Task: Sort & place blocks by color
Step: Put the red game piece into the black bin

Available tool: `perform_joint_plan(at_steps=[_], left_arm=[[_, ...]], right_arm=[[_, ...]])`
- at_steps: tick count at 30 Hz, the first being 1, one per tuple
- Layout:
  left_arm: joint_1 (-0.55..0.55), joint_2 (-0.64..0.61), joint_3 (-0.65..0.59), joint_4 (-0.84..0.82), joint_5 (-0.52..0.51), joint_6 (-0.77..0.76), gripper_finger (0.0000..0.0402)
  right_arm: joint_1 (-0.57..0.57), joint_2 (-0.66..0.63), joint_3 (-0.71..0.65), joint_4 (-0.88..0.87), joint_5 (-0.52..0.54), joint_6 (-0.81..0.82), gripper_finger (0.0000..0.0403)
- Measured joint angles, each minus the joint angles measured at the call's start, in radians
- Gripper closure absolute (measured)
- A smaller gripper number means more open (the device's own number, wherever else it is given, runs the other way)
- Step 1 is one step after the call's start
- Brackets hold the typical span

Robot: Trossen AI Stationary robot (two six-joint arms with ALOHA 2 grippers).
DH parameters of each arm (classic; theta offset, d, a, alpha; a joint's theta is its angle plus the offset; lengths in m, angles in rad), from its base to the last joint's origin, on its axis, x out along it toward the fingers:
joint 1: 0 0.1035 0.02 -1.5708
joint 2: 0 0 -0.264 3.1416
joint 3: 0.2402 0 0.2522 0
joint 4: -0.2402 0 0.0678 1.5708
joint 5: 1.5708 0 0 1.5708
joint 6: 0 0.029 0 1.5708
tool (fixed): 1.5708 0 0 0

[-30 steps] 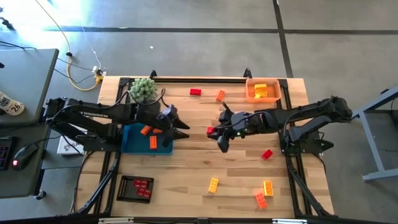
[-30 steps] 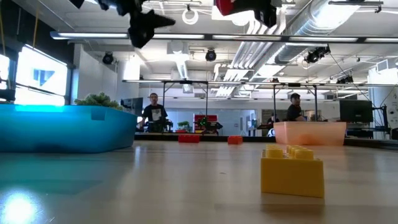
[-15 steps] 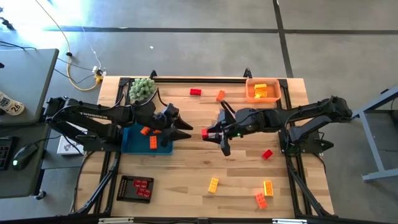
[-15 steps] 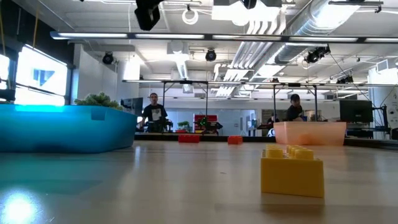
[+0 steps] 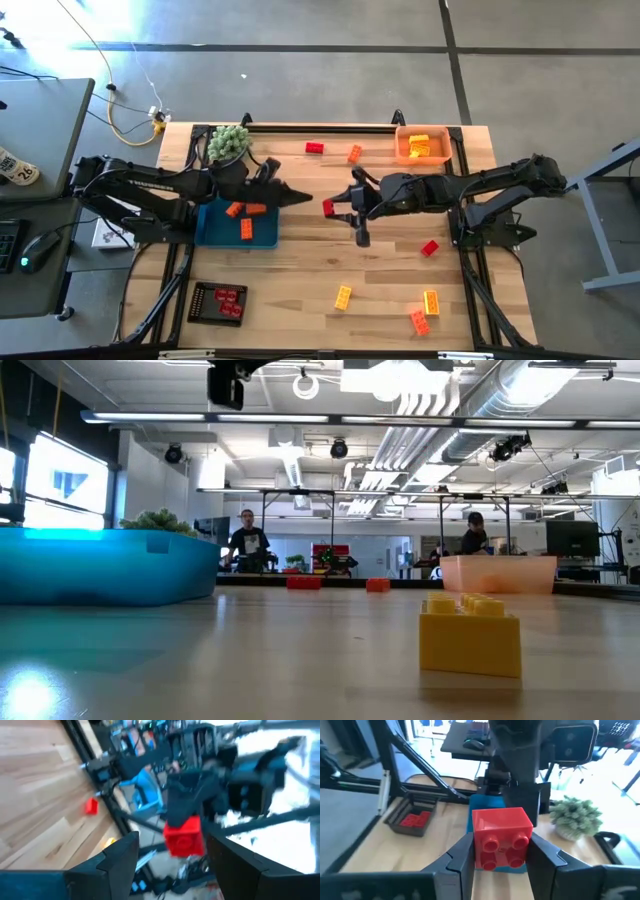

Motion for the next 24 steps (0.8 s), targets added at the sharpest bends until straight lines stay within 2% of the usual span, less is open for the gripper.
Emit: perform_joint_plan(at_steps=[11, 24], left_arm=[[-0.035, 0.104, 0.0, 0.207, -0.06, -0.041, 0.0179], [-0.04, 0.144, 0.0, 0.226, -0.115, -0.067, 0.0179]], right_arm=[[-0.002, 0.008, 0.0, -0.007, 0.056, -0.044, 0.0286], [-0.002, 0.009, 0.0, -0.006, 0.087, -0.051, 0.0286]])
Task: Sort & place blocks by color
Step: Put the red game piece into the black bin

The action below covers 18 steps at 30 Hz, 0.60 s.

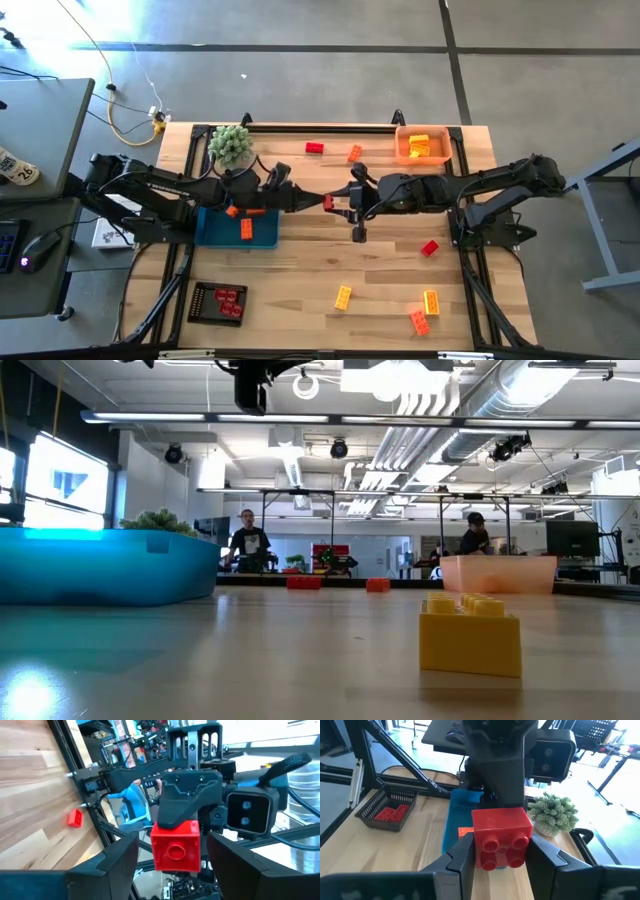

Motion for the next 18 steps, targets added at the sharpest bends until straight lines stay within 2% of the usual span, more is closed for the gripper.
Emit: perform_joint_plan(at_steps=[14, 18], left_arm=[[0.0, -0.001, 0.0, 0.049, -0.003, 0.016, 0.0179], [0.0, 0.0, 0.0, 0.044, -0.001, 0.027, 0.0179]], right_arm=[[0.0, 0.029, 0.0, 0.091, -0.006, 0.045, 0.0286], [0.0, 0.046, 0.0, 0.098, 0.039, 0.048, 0.0286]])
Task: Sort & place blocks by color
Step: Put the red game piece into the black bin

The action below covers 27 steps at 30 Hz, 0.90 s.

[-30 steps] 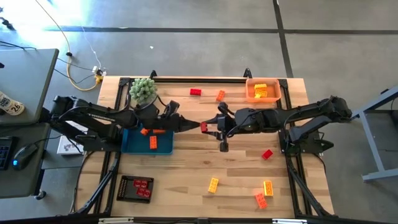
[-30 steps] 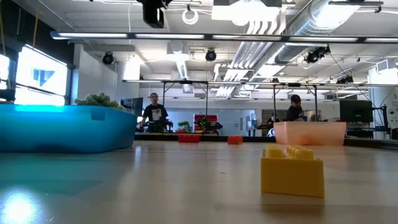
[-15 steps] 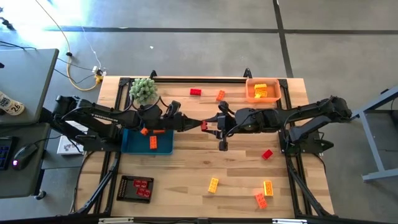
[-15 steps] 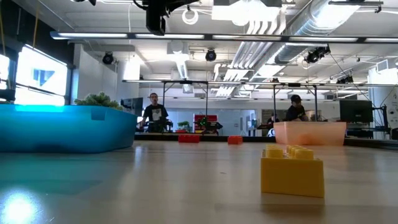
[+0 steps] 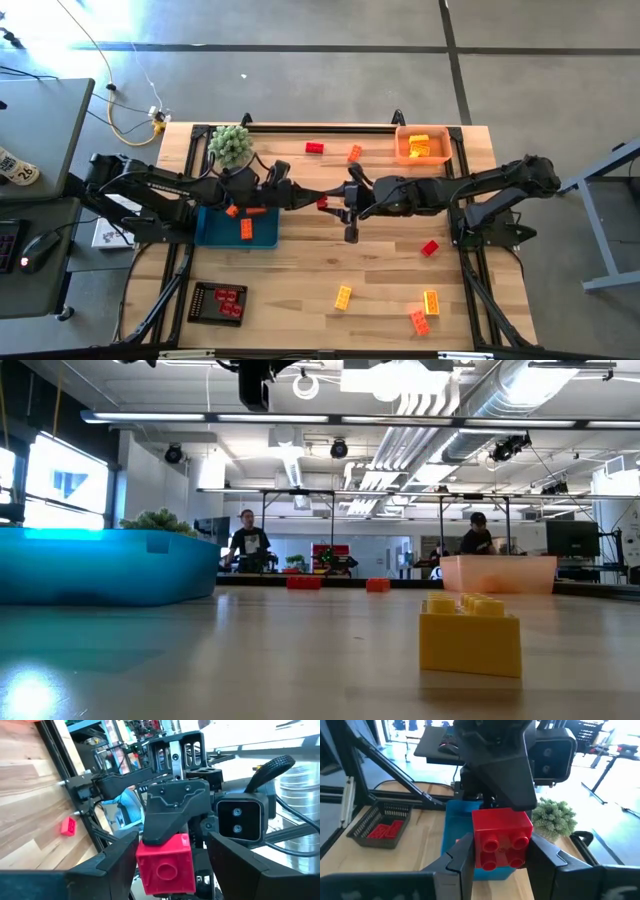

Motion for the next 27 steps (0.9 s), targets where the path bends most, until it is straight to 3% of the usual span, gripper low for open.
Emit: perform_joint_plan(at_steps=[11, 22, 27], left_arm=[[0.0, 0.0, 0.0, -0.004, 0.031, 0.025, 0.0184], [0.004, 0.0, 0.0, -0.024, 0.046, 0.07, 0.0285], [0.001, -0.001, 0.0, -0.047, 0.057, 0.137, 0.0297]], right_arm=[[-0.011, 0.0, 0.0, 0.008, 0.03, 0.024, 0.0286], [-0.011, -0.001, 0.0, -0.001, 0.032, 0.005, 0.0281], [-0.011, 0.001, 0.0, -0.006, 0.004, 0.014, 0.025]])
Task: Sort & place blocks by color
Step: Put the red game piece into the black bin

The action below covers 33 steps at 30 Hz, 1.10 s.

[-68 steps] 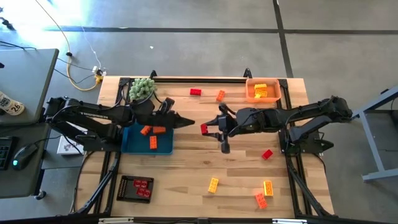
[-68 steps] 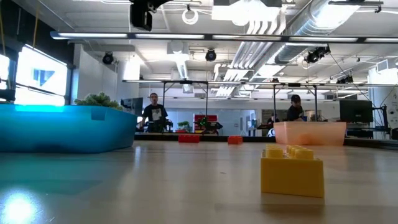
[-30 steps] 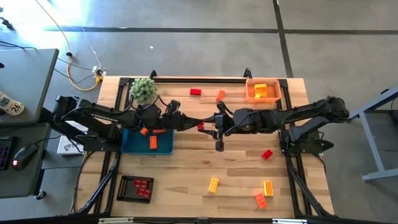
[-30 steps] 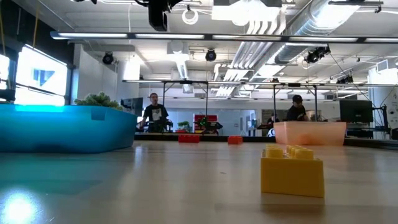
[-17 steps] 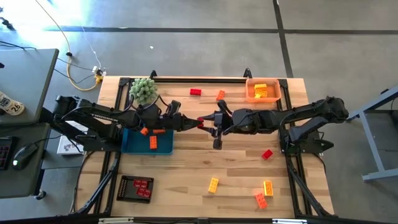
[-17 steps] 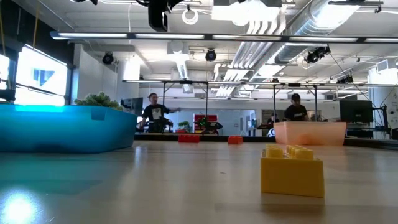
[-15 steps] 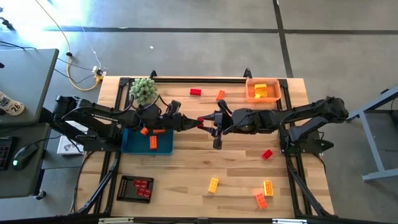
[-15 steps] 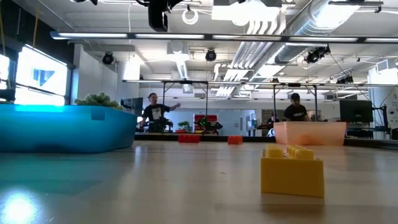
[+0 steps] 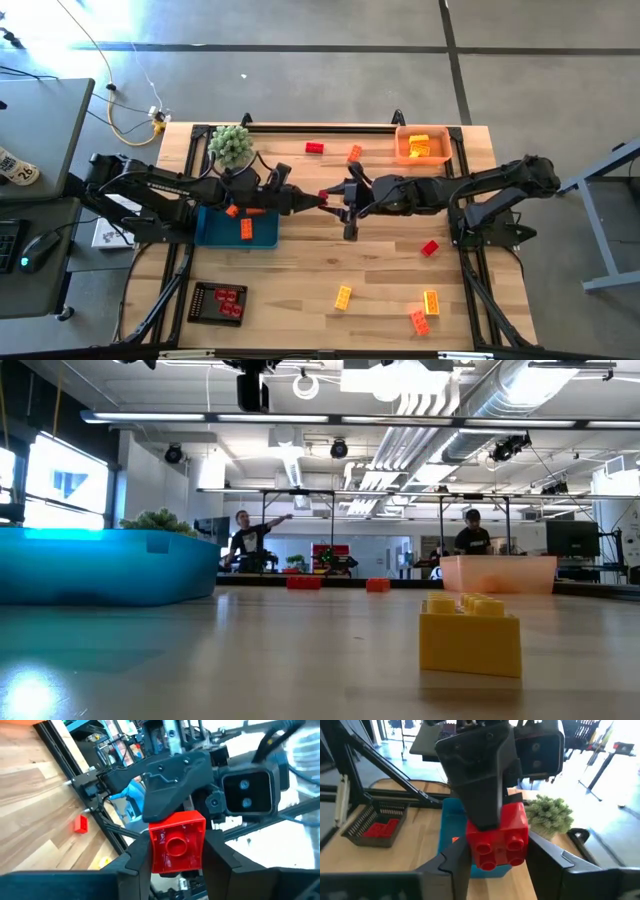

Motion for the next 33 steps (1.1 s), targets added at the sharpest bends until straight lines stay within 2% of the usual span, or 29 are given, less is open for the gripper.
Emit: perform_joint_plan(at_steps=[7, 11, 17, 21, 27, 33], left_arm=[[0.0, 0.0, 0.0, -0.036, 0.01, 0.07, 0.0297], [0.001, -0.003, 0.0, -0.093, 0.027, 0.104, 0.0297], [-0.015, -0.038, 0.0, -0.261, 0.042, 0.154, 0.0297], [-0.053, -0.072, 0.0, -0.371, 0.018, 0.17, 0.0297], [-0.157, -0.096, 0.0, -0.58, -0.027, 0.156, 0.0297], [-0.292, -0.098, 0.0, -0.764, -0.082, 0.048, 0.0297]], right_arm=[[0.0, 0.0, 0.0, -0.022, -0.028, 0.077, 0.0188], [0.005, -0.002, 0.0, -0.05, -0.022, 0.07, 0.0169], [0.008, -0.028, 0.0, -0.104, -0.019, 0.066, 0.0167], [0.008, -0.043, 0.0, -0.139, 0.033, 0.064, 0.0167], [0.002, -0.049, 0.0, -0.178, 0.056, 0.063, 0.0167], [-0.016, -0.049, 0.0, -0.204, 0.056, 0.063, 0.0167]])
